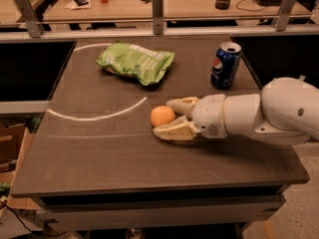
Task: Move orange near green rice chip bag
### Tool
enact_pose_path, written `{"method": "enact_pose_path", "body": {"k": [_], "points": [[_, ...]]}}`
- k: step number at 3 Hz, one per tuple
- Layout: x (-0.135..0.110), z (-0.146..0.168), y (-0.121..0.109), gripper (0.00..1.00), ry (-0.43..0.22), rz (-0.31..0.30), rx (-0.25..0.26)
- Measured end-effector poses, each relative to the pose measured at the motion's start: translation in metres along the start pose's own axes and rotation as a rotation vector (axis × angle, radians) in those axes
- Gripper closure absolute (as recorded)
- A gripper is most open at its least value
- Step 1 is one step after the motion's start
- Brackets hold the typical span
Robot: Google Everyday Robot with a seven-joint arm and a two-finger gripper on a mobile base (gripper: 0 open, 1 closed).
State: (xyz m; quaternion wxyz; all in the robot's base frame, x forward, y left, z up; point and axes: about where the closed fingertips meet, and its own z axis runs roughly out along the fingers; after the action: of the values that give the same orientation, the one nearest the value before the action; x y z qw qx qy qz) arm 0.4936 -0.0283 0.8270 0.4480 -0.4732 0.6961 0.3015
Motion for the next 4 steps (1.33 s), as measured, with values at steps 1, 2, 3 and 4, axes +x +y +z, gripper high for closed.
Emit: {"method": "enact_pose_path", "body": {"k": [1, 2, 3, 4], "points": [[0.003, -0.005, -0.002, 0.64, 0.024, 0.007, 0.009], [-0.005, -0.001, -0.010, 0.87, 0.011, -0.012, 0.017], [-0.026, 0.017, -0.031, 1.00, -0.028, -0.053, 0.027], [-0.038, 0.042, -0.055, 1.00, -0.053, -0.085, 0.045]]}}
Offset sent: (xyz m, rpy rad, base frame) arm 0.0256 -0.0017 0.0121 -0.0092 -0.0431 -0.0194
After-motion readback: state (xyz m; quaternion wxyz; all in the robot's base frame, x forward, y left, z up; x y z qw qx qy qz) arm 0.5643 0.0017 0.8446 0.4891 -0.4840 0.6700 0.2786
